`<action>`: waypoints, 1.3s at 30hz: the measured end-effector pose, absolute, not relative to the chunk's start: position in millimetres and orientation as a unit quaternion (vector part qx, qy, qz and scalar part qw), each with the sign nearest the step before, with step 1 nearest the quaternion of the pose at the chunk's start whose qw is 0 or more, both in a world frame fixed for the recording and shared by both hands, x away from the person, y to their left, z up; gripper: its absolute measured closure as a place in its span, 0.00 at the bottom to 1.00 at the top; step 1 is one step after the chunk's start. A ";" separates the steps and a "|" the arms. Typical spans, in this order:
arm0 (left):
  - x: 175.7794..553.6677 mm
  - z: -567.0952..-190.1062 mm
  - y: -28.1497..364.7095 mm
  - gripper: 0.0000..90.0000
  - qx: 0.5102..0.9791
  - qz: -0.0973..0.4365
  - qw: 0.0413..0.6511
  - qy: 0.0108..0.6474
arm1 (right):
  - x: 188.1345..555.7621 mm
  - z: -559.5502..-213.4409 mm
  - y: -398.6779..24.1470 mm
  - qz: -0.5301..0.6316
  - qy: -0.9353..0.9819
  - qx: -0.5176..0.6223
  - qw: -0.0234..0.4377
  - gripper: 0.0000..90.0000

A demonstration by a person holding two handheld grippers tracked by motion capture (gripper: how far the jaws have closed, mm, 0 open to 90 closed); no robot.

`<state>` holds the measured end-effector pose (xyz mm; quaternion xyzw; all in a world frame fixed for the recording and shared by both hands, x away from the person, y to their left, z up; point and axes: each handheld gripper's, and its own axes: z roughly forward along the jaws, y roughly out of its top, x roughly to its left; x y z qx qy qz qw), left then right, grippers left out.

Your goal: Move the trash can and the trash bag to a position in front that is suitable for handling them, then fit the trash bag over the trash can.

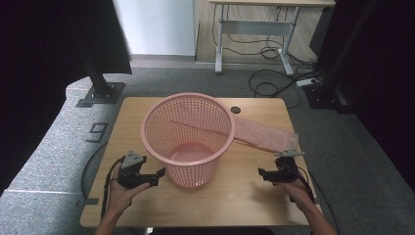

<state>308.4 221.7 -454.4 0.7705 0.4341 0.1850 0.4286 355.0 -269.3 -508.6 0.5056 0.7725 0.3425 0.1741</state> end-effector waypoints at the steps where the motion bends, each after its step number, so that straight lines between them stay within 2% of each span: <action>1: 310.0 -453.7 217.7 0.13 0.775 0.187 0.426 0.427 | 354.2 -509.2 -269.9 0.338 0.773 0.507 0.178 0.13; 20: 324.1 -454.8 188.3 0.15 0.787 0.164 0.440 0.399 | 352.0 -509.1 -278.5 0.338 0.761 0.524 0.180 0.13; 26: 314.0 -456.9 205.9 0.14 0.783 0.185 0.424 0.415 | 352.1 -508.4 -278.4 0.338 0.761 0.523 0.182 0.13; 30: 307.4 -458.8 225.0 0.15 0.777 0.204 0.406 0.436 | 351.8 -507.2 -277.5 0.337 0.760 0.519 0.200 0.13; 39: 308.4 -461.5 247.5 0.15 0.759 0.209 0.402 0.467 | 362.4 -504.9 -269.1 0.344 0.764 0.496 0.228 0.13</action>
